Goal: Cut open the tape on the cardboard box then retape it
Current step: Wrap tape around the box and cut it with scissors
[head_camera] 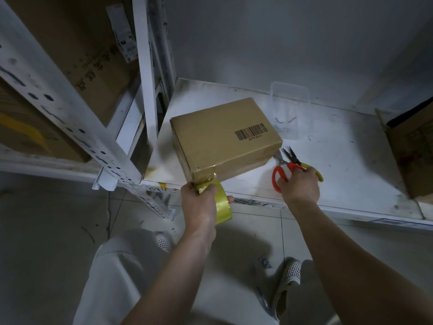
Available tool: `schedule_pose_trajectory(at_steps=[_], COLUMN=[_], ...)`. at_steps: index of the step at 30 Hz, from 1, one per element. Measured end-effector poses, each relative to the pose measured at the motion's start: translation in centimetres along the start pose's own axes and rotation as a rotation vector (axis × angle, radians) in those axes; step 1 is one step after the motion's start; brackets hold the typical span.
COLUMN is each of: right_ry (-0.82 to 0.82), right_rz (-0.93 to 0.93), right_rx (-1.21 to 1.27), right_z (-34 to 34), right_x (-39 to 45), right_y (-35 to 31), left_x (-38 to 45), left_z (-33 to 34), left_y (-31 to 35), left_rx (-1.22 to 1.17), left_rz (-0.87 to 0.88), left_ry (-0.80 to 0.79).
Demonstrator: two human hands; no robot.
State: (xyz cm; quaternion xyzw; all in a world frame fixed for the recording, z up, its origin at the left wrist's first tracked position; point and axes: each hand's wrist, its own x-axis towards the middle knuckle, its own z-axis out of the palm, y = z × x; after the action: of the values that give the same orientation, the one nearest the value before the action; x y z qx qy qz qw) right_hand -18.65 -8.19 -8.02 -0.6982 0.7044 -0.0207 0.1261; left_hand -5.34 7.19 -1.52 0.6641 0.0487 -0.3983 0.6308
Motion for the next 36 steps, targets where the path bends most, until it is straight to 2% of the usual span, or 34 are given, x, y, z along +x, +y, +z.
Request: schedule_pose_trajectory(at_steps=[3, 7, 10, 13, 14, 16, 18, 20, 21, 23, 25, 27, 29, 31, 32, 34, 35, 36], right_ry=[0.074, 0.156, 0.124, -0.021, -0.069, -0.254, -0.546, -0.801, -0.858, -0.877, -0.870, -0.883, -0.899, -0.823, -0.679, -0.277, -0.149, -0.093], right_rz=[0.023, 0.009, -0.007, 0.036, 0.001, -0.175, -0.384, -0.500, -0.522, -0.544, -0.526, -0.490, -0.519, -0.566, -0.576, -0.633, -0.681, -0.728], right_rx=[-0.050, 0.063, 0.410, 0.984, 1.118, 1.200, 1.047, 0.640, 0.434, 0.219, 0.143, 0.142, 0.302, 0.578, 0.626, 0.418, 0.283, 0.171], right_z=[-0.7, -1.5, -2.4, -4.6, -5.3, -7.1, -8.7, -9.9, -10.2, -10.5, -10.6, -11.0, -11.4, -11.1, -10.4, -8.8, -8.0, -7.3], right_x=[0.0, -0.8, -2.6, -4.7, -5.2, -5.8, -6.3, -6.6, -6.7, -6.8, -6.3, -5.9, -5.8, -6.8, -7.2, -7.7, -8.0, -8.3], right_y=[0.5, 0.6, -0.1, -0.4, 0.0, 1.0, 1.1, -0.1, -1.1, -3.1, -4.6, -5.2, -5.7, -7.2, -8.2, -10.6, -11.6, -12.4], left_x=[0.0, -0.1, -0.2, -0.3, -0.4, -0.4, -0.2, 0.0, 0.1, 0.2, 0.3, 0.3, 0.3, 0.2, 0.2, 0.4, 0.5, 0.6], left_z=[-0.2, -0.4, -0.6, -1.2, -1.4, -1.8, -2.3, -2.6, -2.9, -3.2, -3.4, -3.7, -3.8, -3.9, -4.0, -4.3, -4.5, -4.8], left_y=[0.0, -0.1, -0.1, -0.1, 0.0, 0.2, 0.6, 1.0, 1.2, 1.5, 1.8, 2.3, 2.7, 3.0, 3.0, 2.9, 2.8, 2.8], left_rx=[-0.004, 0.006, -0.003, -0.038, -0.044, -0.029, 0.013, 0.060, 0.078, 0.091, 0.085, 0.072, 0.045, 0.052, 0.066, 0.081, 0.089, 0.103], left_rz=[-0.017, -0.003, -0.010, -0.029, -0.019, 0.003, 0.017, 0.024, 0.020, 0.006, -0.025, -0.066, -0.102, -0.108, -0.102, -0.099, -0.102, -0.105], left_ry=[-0.007, -0.009, 0.021, 0.027, 0.016, -0.005, -0.012, -0.008, -0.001, 0.008, -0.004, -0.036, -0.069, -0.082, -0.082, -0.105, -0.127, -0.150])
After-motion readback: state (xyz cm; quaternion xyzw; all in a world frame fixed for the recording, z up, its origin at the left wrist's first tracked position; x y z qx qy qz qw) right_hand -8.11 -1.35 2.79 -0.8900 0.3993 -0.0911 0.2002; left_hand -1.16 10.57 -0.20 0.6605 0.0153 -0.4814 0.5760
